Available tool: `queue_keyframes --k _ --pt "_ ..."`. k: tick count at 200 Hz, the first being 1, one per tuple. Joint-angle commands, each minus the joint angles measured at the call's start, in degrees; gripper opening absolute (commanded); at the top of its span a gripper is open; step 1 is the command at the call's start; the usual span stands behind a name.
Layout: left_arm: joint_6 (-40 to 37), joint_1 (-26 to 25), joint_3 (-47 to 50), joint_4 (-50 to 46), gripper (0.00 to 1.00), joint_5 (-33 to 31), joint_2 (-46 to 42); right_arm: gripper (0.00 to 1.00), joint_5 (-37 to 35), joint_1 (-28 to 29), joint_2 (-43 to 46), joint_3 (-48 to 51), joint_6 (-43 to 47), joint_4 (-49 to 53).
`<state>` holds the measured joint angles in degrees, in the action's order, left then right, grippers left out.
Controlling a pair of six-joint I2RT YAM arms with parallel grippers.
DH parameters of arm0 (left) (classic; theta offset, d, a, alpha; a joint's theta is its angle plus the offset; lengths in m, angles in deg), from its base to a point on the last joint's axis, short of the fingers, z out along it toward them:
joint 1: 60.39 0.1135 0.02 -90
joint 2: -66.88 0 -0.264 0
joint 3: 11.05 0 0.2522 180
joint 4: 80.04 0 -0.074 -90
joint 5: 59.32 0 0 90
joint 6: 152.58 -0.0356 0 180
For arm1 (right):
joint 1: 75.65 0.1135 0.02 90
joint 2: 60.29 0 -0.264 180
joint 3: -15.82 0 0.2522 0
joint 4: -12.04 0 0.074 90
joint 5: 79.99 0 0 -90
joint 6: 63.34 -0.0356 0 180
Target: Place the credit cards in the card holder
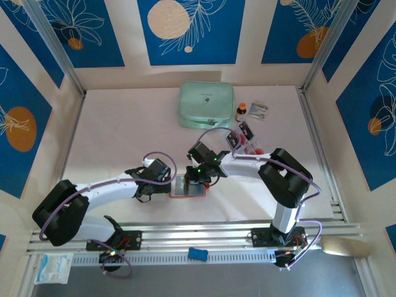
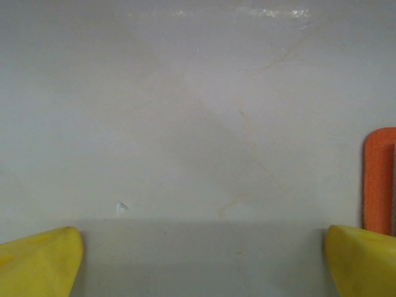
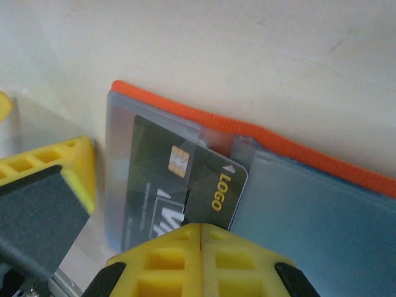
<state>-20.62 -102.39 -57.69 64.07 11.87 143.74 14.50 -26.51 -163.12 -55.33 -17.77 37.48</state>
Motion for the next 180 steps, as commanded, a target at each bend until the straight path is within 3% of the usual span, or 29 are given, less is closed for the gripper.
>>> queue_keyframes --k 1,70,137,180 --pt "0.0 0.7 0.7 0.0 1.00 0.7 1.0 0.06 0.6 0.7 -2.3 -2.8 1.1 1.7" --pt "-0.2 0.7 0.9 0.8 1.00 1.4 1.6 0.02 2.5 2.1 -6.0 -6.8 0.7 2.8" --pt "0.4 0.6 0.1 -2.9 1.00 -1.1 -4.2 0.02 -1.7 1.9 1.2 -4.9 1.3 6.3" --pt "1.1 0.9 0.1 -4.8 1.00 -2.8 -5.1 0.02 -3.6 1.8 1.4 -3.1 0.5 6.7"
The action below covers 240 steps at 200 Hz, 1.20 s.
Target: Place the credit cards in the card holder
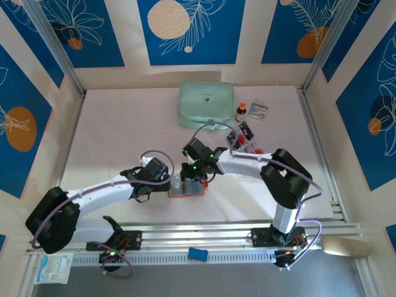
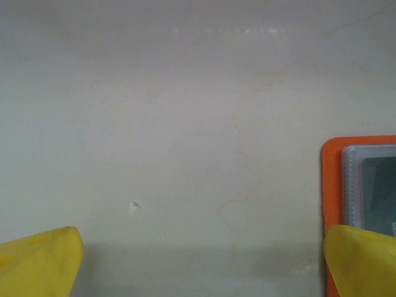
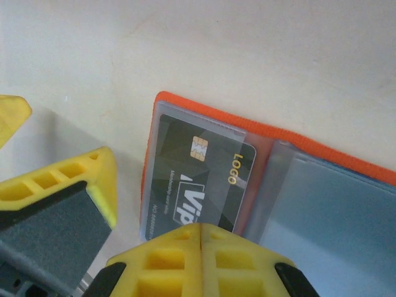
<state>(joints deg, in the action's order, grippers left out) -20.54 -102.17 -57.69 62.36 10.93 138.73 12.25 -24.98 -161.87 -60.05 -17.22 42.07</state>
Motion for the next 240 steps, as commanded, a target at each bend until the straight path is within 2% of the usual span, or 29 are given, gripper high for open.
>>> queue_keyframes --k 1,128,240 --pt "1.0 0.7 0.1 -3.1 1.00 -1.9 -0.1 0.02 -1.3 0.3 0.2 1.6 -0.1 2.1" --pt "-0.4 0.7 -0.5 -0.1 1.00 0.3 7.4 0.02 1.1 2.1 -6.4 -1.1 -1.2 0.1" --pt "-0.2 0.7 -0.8 -0.4 1.00 0.6 5.5 0.01 0.6 3.7 -6.3 -2.9 -1.0 2.2"
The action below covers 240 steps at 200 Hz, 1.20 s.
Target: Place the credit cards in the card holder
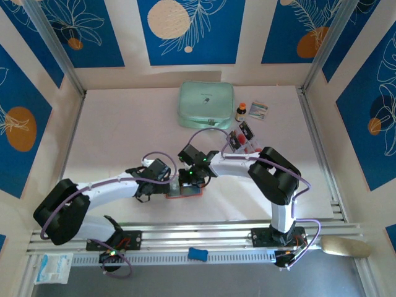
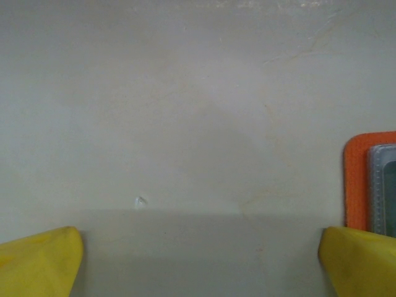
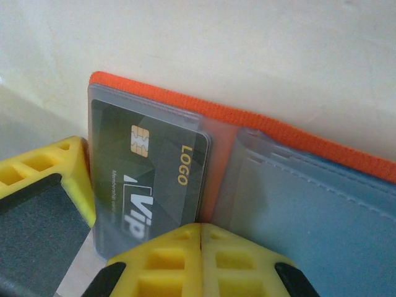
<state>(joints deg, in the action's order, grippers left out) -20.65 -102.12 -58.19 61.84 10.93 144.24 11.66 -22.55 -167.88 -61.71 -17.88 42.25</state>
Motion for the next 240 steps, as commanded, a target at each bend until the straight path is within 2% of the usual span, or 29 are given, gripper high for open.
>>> queue_keyframes --k 1,93,140,173,240 --pt "-0.1 0.7 -0.4 0.1 1.00 0.6 -0.1 0.01 1.2 1.2 -0.2 -1.3 -0.3 2.0" --pt "-1.6 1.1 -6.7 -3.6 1.00 1.2 -10.8 0.02 -1.5 -3.0 10.4 2.5 1.2 4.3" --pt "-1.1 1.2 -7.1 1.7 1.00 7.4 -13.6 0.02 -1.7 -6.8 14.8 6.8 1.5 3.7" --pt "0.9 1.0 -7.0 5.0 1.00 11.3 -12.1 0.04 -1.3 -9.0 16.2 9.0 2.0 3.2" --pt "3.2 -1.2 -6.4 8.3 1.00 12.0 -4.3 0.04 0.8 -9.9 12.0 7.9 4.0 2.1"
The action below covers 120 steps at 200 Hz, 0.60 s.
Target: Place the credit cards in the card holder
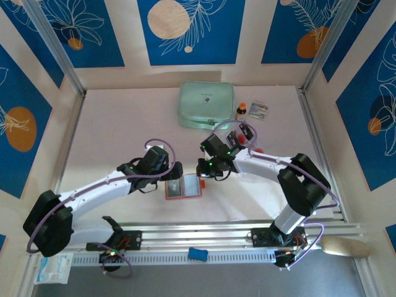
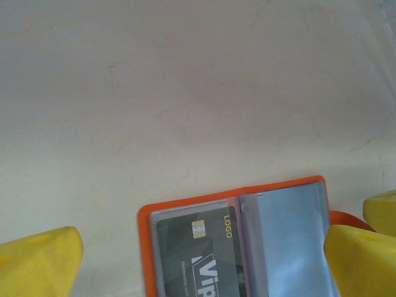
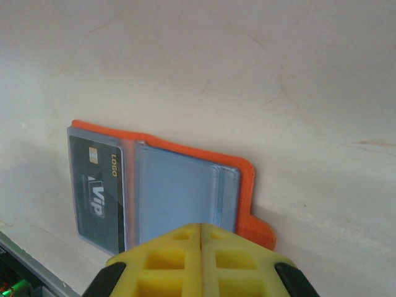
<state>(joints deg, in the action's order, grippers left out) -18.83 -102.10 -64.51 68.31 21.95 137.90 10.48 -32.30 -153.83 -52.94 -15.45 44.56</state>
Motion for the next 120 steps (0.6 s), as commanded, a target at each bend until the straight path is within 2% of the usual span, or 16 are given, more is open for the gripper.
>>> queue_keyframes --k 1,120 --pt "1.4 -1.3 -0.1 1.9 1.00 1.0 2.2 0.04 2.0 -0.1 -2.3 -0.9 1.6 -0.2" --pt "3.3 -5.0 2.7 2.4 1.00 -3.4 8.3 0.02 3.7 0.3 -7.5 -5.3 2.4 -0.6"
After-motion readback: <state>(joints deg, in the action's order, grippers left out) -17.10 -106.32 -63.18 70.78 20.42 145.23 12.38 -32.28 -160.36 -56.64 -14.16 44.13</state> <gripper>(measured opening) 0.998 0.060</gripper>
